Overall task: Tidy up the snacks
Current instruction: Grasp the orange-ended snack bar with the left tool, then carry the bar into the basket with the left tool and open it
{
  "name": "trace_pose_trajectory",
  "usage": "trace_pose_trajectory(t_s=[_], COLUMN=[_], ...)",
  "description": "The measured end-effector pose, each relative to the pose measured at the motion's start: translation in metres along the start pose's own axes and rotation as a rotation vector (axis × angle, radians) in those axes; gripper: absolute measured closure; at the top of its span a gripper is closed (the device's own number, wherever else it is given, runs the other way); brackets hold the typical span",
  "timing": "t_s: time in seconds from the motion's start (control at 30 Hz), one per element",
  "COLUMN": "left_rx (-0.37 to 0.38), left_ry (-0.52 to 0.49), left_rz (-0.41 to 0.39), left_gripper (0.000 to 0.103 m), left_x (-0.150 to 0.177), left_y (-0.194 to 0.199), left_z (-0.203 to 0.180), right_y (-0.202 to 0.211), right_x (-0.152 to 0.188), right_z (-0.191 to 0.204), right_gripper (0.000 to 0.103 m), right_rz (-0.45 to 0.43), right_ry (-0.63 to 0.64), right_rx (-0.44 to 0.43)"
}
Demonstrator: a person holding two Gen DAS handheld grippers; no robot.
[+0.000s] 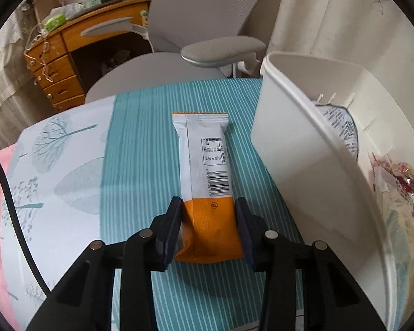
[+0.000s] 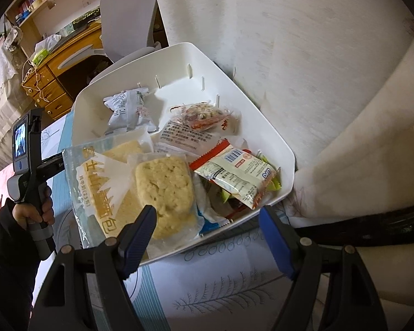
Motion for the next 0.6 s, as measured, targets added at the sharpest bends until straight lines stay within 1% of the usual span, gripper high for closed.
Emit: trace_pose_trajectory(t_s=[0.23,0.37,0.47,0.57,0.6], left_rx=[-0.013,0.000,0.039,0.094,0.125], left_ry=[0.117,0.167,0.215,0.224,0.222], left_rz=[-0.048,-0.073,-0.083,-0.100,-0.109], left_gripper=[0.066,0.066,0.066,0.065,0.065], left_x=[0.004,0.008,0.014,0.016,0.018], left_y=[0.048,0.083,0.108,0.130,0.137], left_z=[0.009,0.004,-0.007,-0.022,-0.029], right_y=[0.006,0.015,0.020,0.021,0.021], right_x=[-0.002,-0.006,-0.003,0.002,0.004], right_z=[-0.003,-0.004,-0.009,-0.015,-0.016], right_gripper=[0.026,0.026,0.026,0.026,0.026], right_rz=[-0.015,-0.033,-0.036,-0.019,-0.015], right_ry=[0.028,0.068,0.089,0.099,0.103], right_rx=[-0.054,-0.088,-0.106,-0.123,-0.127])
Point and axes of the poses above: each gripper's, at about its wrist camera, not at the fingertips, and y roughly against the way its jaws point, z to its left, x to its underside, the point moved 5 cm from there along -y, roughly the way its jaws point, and after that the axes turned 13 degrees about y, right-handed, at the moved point
